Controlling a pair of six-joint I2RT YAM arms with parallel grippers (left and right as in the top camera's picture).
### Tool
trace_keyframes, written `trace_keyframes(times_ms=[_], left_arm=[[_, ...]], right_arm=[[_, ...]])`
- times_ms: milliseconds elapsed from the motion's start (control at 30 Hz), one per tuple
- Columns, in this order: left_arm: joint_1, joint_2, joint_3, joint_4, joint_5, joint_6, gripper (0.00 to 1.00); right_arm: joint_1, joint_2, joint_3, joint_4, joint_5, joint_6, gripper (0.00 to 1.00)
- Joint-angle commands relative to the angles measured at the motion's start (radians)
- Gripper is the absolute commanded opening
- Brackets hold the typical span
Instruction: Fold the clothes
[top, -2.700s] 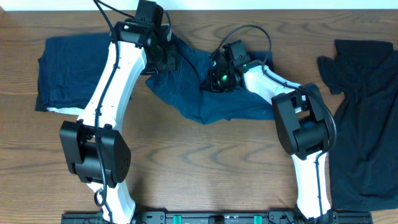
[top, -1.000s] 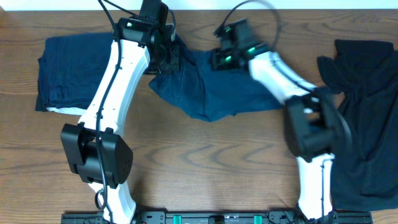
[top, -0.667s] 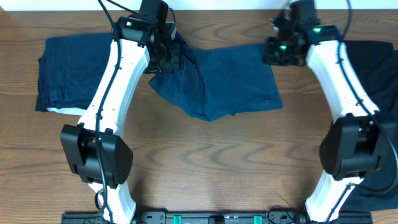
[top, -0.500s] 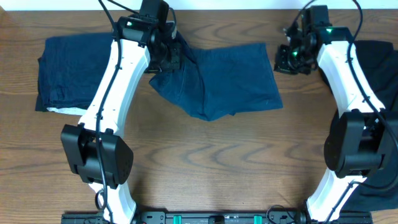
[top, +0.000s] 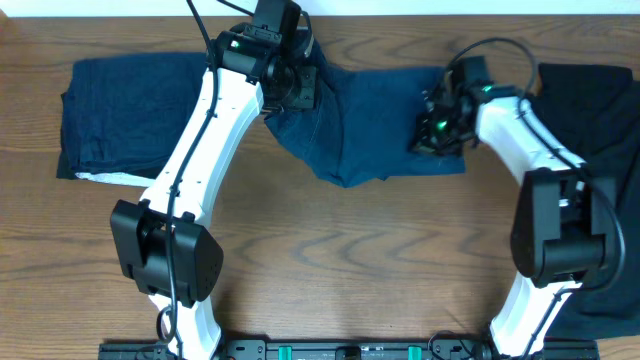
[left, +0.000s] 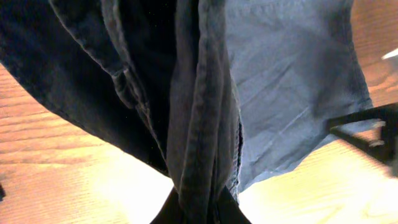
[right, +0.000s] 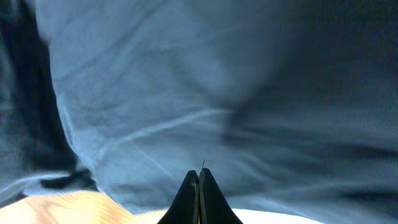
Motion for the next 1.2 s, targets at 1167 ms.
trace_keyframes(times_ms=[1167], left_arm=[[0.235,-0.005,0.056,-0.142,-0.194,0.284,0.06]], right_arm=[[0.336,0.022,-0.061,0.336,-0.050,0.266,0.01]])
